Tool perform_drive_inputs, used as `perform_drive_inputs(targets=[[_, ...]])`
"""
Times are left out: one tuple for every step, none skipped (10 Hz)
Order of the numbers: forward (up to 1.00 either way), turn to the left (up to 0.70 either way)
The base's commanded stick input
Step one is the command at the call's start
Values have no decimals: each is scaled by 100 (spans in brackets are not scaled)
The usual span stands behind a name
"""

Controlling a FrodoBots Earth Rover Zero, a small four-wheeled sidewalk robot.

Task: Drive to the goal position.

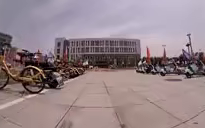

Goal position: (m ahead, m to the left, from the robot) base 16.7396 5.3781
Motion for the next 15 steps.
perform_drive_inputs(targets=[[100,0],[100,0],[100,0],[100,0],[100,0],[100,0],[100,0],[100,0],[100,-20],[100,-21],[100,-3],[100,0],[100,-3],[100,-9],[100,0]])
